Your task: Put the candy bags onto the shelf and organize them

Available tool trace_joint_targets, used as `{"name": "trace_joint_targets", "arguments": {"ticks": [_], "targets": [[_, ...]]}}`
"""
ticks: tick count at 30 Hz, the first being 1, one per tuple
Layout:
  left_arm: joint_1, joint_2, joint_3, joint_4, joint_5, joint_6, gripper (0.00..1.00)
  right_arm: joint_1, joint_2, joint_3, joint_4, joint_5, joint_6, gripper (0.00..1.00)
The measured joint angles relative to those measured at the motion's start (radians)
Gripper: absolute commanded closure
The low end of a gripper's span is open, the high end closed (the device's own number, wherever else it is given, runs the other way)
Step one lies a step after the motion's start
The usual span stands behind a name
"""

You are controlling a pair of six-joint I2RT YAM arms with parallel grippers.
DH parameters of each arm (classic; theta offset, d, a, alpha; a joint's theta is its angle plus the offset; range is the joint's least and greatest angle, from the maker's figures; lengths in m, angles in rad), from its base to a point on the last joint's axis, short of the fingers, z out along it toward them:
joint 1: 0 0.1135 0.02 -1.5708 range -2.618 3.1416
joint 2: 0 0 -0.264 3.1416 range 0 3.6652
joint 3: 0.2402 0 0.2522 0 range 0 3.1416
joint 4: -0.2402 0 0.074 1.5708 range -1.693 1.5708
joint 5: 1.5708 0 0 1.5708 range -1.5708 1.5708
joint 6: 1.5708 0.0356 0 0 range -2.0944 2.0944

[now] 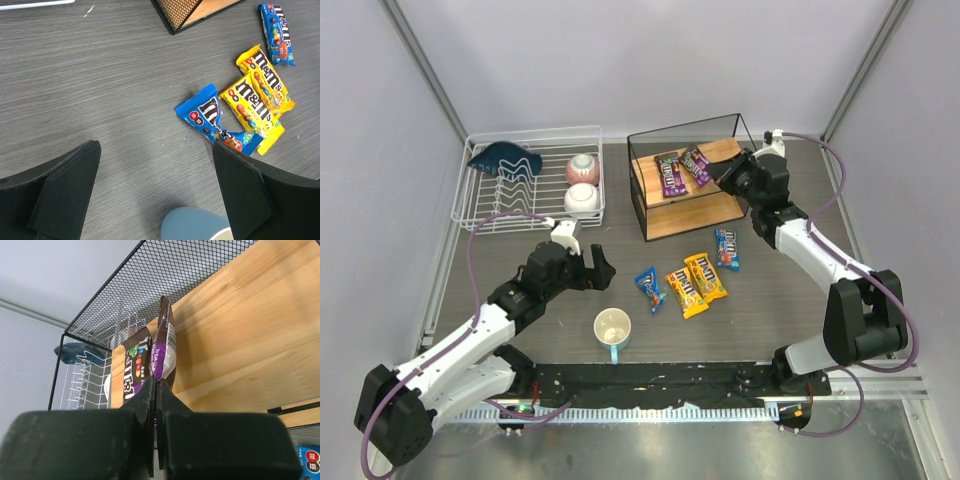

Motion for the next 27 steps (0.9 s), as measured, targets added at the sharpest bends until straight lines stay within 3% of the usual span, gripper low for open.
{"name": "trace_joint_targets", "arguments": {"ticks": [27], "targets": [[-0.005,0.012,0.000,-0.001,0.005,0.000,0.01,0.000,0.044,-0.077,0.060,0.130,0.121,0.99]]}}
